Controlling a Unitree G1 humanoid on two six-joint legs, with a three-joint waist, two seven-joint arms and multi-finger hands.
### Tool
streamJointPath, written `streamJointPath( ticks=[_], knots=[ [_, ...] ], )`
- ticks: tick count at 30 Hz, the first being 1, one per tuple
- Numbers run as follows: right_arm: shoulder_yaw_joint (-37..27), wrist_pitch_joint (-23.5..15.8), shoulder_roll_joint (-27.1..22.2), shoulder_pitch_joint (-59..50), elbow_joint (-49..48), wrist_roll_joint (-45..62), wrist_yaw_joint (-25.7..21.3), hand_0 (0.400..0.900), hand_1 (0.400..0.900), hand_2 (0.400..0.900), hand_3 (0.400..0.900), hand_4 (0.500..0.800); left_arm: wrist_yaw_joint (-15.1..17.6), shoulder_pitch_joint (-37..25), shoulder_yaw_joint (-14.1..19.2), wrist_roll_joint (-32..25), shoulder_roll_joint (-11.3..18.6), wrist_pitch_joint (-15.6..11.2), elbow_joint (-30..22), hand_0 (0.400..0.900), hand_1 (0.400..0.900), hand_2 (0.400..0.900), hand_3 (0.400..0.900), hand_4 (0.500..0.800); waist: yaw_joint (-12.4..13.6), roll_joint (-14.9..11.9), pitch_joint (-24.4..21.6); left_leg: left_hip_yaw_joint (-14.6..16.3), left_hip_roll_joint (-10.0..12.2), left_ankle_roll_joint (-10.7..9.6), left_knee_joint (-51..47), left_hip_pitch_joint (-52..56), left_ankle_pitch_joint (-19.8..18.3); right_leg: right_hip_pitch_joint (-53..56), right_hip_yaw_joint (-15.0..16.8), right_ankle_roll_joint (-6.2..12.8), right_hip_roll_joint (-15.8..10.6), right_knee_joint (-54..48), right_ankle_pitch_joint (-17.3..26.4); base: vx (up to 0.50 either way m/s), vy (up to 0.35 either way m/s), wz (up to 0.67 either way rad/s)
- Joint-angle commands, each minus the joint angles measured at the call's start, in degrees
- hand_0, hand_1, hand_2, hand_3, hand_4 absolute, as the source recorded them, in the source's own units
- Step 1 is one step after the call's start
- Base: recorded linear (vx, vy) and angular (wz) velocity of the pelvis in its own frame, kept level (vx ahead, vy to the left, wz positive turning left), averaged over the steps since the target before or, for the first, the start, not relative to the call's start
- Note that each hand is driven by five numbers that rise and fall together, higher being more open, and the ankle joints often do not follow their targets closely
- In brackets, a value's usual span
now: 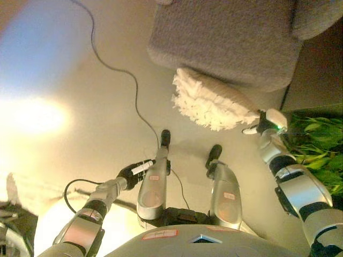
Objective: Pick up the pillow and put it on the sofa.
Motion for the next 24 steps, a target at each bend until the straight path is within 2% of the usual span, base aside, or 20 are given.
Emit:
streamJointPath(
  ticks=[1, 5, 12, 13, 17, 24],
  knots=[
    [2.89, 2.45, -6.93, -4.69, -0.08, 1.46, 0.19, 0.9, 0.9, 0.9, 0.9, 0.8, -5.53, 1.87, -1.18, -6.04, 0.49, -0.49, -5.92, 0.9, 0.9, 0.9, 0.9, 0.8, 0.53, 0.84, 0.95, 1.65, -4.84, 2.73, 6.34, -4.01, -6.88, 0.11, -4.51, -1.81, 3.32, -1.03, -1.83, -0.07, 0.029, 0.06],
    [3.86, 2.89, -8.91, -8.9, 0.75, 0.65, 0.4, 0.9, 0.9, 0.9, 0.9, 0.8, -7.62, 3.06, -2.05, -8.9, 1.5, -1.25, -9.35, 0.9, 0.9, 0.9, 0.9, 0.8, 1.36, 2.16, 2.15, 2.0, -5.16, 3.18, 10.0, -7.83, -7.5, -3.93, -4.43, -2.44, 1.85, 4.19, -3.57, -0.06, 0.036, 0.02],
    [5.67, 4.59, -12.8, -15.0, 1.12, 0.41, 0.33, 0.9, 0.9, 0.9, 0.9, 0.8, -9.16, 5.32, -2.82, -12.63, 2.82, -2.65, -13.63, 0.9, 0.9, 0.9, 0.9, 0.8, 1.96, 4.43, 2.97, 2.56, -5.5, 4.22, 16.14, -13.83, -8.92, -10.48, -3.18, -3.52, 0.34, 11.42, -5.91, 0.0, 0.044, 0.0],
    [5.93, 4.88, -13.34, -15.59, 1.14, 0.52, 0.48, 0.9, 0.9, 0.9, 0.9, 0.8, -9.81, 6.06, -2.97, -13.48, 3.11, -2.9, -14.15, 0.9, 0.9, 0.9, 0.9, 0.8, 1.84, 4.45, 2.96, 2.52, -5.8, 4.02, 17.56, -13.93, -10.9, -10.9, -2.27, -2.99, -0.09, 13.18, -7.98, 0.09, 0.034, 0.01],
    [6.44, 5.07, -14.85, -17.85, 1.37, 0.39, 0.33, 0.9, 0.9, 0.9, 0.9, 0.8, -11.32, 8.13, -3.09, -15.05, 3.65, -3.97, -16.38, 0.9, 0.9, 0.9, 0.9, 0.8, 2.1, 5.37, 2.97, 2.89, -5.79, 4.61, 20.69, -16.86, -11.94, -14.14, -1.45, -3.47, -0.52, 16.69, -9.17, 0.03, 0.048, -0.04],
    [8.46, 6.13, -16.7, -23.8, 2.3, 0.64, 2.43, 0.9, 0.9, 0.9, 0.9, 0.8, -11.94, 10.11, -4.11, -18.41, 4.44, -4.9, -19.77, 0.9, 0.9, 0.9, 0.9, 0.8, 2.92, 6.62, 2.97, 3.35, -5.89, 5.7, 26.14, -22.6, -13.65, -19.91, -0.17, -4.23, -1.15, 22.75, -10.9, 0.01, 0.017, -0.02]
  ],
)
